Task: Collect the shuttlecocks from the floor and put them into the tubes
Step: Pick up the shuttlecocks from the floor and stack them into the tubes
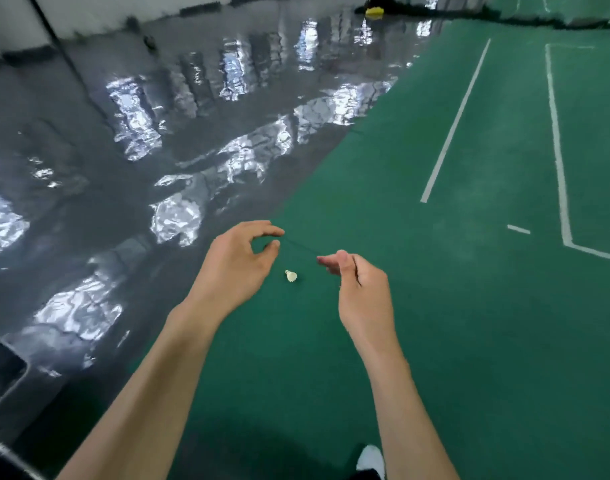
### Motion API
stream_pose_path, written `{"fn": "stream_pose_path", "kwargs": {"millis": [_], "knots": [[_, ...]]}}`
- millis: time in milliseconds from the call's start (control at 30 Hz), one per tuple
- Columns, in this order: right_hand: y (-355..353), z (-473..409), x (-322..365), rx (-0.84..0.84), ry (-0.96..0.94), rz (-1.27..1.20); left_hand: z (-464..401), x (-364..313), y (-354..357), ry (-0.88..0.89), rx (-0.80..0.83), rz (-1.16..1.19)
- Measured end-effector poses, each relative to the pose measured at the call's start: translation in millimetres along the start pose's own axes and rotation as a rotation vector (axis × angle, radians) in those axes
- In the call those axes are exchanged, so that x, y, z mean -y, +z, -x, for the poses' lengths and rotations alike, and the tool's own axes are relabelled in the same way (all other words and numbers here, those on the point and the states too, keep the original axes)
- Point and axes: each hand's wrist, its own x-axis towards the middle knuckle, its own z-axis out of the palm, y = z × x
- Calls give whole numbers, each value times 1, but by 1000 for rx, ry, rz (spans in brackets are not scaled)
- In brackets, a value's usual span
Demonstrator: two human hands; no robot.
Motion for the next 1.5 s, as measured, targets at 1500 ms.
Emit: {"fn": "stream_pose_path", "kwargs": {"millis": [1500], "knots": [[396, -733, -716, 726, 213, 754, -577, 705, 602, -545, 839, -330]]}}
